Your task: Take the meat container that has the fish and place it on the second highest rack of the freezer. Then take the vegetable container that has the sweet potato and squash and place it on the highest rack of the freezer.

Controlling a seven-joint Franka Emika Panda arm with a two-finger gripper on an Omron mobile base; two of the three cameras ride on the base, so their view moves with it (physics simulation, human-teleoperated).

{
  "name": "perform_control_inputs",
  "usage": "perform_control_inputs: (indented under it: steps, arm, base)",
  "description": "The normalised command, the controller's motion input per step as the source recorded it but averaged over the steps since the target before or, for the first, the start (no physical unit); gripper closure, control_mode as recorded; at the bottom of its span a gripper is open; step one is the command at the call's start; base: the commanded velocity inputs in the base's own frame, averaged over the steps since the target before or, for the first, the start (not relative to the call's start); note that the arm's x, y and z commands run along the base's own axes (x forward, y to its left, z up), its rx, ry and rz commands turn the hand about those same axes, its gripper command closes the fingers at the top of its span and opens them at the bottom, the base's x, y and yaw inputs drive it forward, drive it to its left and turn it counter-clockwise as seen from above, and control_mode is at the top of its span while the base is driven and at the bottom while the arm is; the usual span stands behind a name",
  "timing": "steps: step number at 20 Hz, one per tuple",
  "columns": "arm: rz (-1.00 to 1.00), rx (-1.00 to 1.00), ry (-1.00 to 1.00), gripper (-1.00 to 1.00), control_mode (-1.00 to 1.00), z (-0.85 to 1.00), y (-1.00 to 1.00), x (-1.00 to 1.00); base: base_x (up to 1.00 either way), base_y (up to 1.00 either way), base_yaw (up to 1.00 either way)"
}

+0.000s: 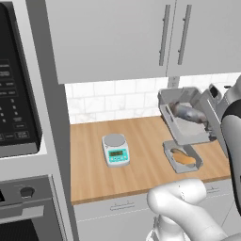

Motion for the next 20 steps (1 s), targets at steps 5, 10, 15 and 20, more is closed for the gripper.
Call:
perform_control_inputs:
  steps: [5, 10, 15, 20]
  arm:
    - [0.00, 0.00, 0.00, 1.00, -1.00, 0.00, 0.00, 0.00]
    - [0.00, 0.00, 0.00, 1.00, 1.00, 0.00, 0.00, 0.00]
    - [0.00, 0.00, 0.00, 1.00, 1.00, 0.00, 0.00, 0.00]
    - [0.00, 0.00, 0.00, 1.00, 1.00, 0.00, 0.00, 0.00]
  base:
    - [0.00, 0.00, 0.00]
    - [0.00, 0.00, 0.00]
    - [0.00, 0.00, 0.00]
    - [-0.12, 0.00, 0.00]
